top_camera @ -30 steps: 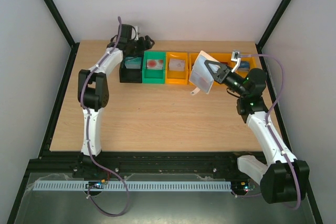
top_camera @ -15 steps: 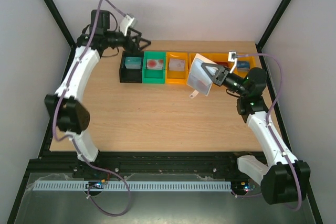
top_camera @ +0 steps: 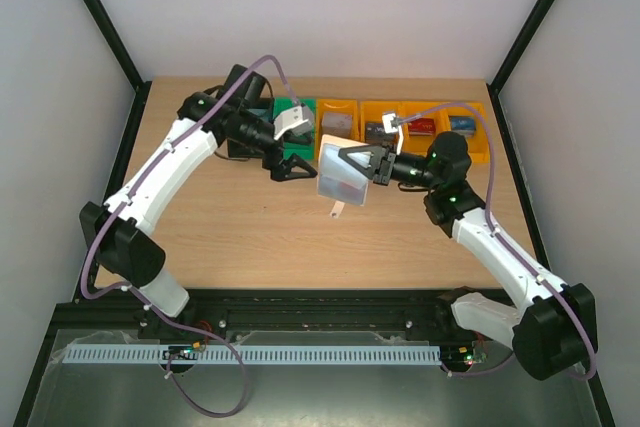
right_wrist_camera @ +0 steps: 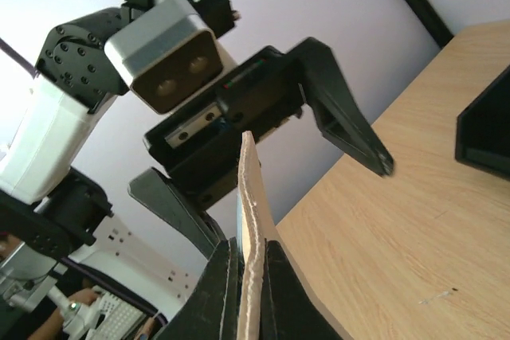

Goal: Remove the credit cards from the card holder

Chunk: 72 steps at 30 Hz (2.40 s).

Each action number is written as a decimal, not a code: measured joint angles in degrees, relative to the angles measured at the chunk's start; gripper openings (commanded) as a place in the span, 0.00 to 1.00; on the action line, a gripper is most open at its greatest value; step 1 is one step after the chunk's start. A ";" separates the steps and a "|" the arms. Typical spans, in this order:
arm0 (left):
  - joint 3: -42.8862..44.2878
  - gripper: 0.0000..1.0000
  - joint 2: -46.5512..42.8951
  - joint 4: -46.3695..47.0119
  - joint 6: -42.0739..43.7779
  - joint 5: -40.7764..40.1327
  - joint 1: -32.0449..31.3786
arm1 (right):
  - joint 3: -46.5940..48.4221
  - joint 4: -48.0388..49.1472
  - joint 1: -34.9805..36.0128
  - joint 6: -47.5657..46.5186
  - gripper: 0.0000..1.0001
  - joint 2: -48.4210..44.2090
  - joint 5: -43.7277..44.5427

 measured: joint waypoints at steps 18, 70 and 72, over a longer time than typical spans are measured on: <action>-0.98 0.15 0.07 -1.33 -1.25 4.39 -4.83 | 0.79 0.00 4.11 -2.34 0.02 1.40 -0.57; -12.04 0.02 -4.87 17.25 -34.14 10.19 7.43 | -2.01 -12.94 3.63 -15.39 0.36 -0.61 10.34; -12.20 0.02 -4.94 17.25 -34.14 10.16 7.15 | -2.40 -12.92 3.78 -15.19 0.36 -0.98 10.29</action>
